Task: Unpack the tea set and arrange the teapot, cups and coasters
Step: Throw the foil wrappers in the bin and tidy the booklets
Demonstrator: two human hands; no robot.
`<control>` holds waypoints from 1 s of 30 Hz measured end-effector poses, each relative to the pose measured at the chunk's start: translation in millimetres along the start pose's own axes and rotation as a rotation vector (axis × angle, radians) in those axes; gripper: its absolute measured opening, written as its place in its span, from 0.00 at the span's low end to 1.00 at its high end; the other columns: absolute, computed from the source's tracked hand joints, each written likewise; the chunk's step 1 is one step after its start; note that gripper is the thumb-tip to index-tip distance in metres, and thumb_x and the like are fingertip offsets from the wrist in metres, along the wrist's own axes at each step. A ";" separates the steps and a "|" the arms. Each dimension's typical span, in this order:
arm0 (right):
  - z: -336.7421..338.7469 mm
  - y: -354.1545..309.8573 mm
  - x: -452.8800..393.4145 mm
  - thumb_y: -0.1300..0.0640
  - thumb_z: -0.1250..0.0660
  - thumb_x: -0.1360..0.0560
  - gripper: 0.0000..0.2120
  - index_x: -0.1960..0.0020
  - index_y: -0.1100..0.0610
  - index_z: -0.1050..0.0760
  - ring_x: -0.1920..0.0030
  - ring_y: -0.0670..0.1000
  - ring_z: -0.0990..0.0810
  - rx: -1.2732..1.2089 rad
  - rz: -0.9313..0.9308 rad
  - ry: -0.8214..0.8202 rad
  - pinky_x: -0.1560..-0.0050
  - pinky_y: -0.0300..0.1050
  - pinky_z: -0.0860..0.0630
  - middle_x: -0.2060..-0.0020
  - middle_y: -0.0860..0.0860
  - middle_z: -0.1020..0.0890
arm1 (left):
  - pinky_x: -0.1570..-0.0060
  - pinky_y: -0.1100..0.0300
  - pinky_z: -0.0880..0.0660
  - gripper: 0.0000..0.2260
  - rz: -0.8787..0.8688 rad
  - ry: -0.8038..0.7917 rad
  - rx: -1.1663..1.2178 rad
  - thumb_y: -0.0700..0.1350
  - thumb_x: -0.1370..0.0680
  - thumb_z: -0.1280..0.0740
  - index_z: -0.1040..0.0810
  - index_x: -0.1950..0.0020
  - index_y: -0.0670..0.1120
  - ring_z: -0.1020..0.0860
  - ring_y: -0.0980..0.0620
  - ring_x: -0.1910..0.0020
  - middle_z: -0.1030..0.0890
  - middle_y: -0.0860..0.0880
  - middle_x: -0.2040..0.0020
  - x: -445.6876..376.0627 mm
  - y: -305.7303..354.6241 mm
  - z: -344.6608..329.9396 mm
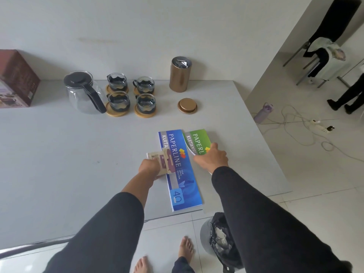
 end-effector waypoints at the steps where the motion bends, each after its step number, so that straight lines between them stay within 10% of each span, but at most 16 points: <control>1: 3.1 -3.1 1.7 0.43 0.32 0.32 0.34 0.33 0.55 0.40 0.40 0.62 0.29 -0.008 0.005 0.007 0.41 0.52 0.30 0.41 0.60 0.30 | 0.43 0.49 0.23 0.09 0.011 -0.010 0.044 0.45 0.18 0.46 0.29 0.46 0.43 0.22 0.46 0.51 0.22 0.43 0.51 2.3 -0.8 1.0; 15: 20.1 -22.8 23.5 0.42 0.31 0.33 0.36 0.31 0.52 0.42 0.39 0.60 0.32 0.100 0.069 0.133 0.41 0.56 0.29 0.40 0.59 0.33 | 0.46 0.53 0.27 0.07 -0.002 -0.095 0.069 0.47 0.18 0.46 0.31 0.45 0.46 0.25 0.48 0.48 0.24 0.45 0.48 14.4 -3.2 5.0; 23: -36.0 -23.3 27.9 0.35 0.30 0.35 0.41 0.29 0.48 0.44 0.36 0.58 0.34 0.175 0.297 -0.113 0.38 0.57 0.31 0.39 0.57 0.32 | 0.51 0.54 0.27 0.11 -0.023 -0.107 0.100 0.44 0.19 0.46 0.28 0.42 0.44 0.23 0.45 0.47 0.23 0.43 0.46 8.2 -5.2 9.3; 30: -48.9 4.5 22.4 0.44 0.30 0.30 0.39 0.27 0.51 0.47 0.34 0.59 0.36 0.201 0.114 -0.135 0.39 0.55 0.30 0.35 0.59 0.35 | 0.52 0.54 0.27 0.09 -0.012 -0.130 0.092 0.46 0.18 0.47 0.30 0.44 0.44 0.23 0.46 0.50 0.22 0.43 0.46 9.6 -3.8 14.9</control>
Point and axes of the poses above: each hand's wrist, its own x-axis away from the middle knuckle, its own z-axis out of the back of the hand, y = z × x, the point moved 4 cm from there along -x, towards the middle knuckle
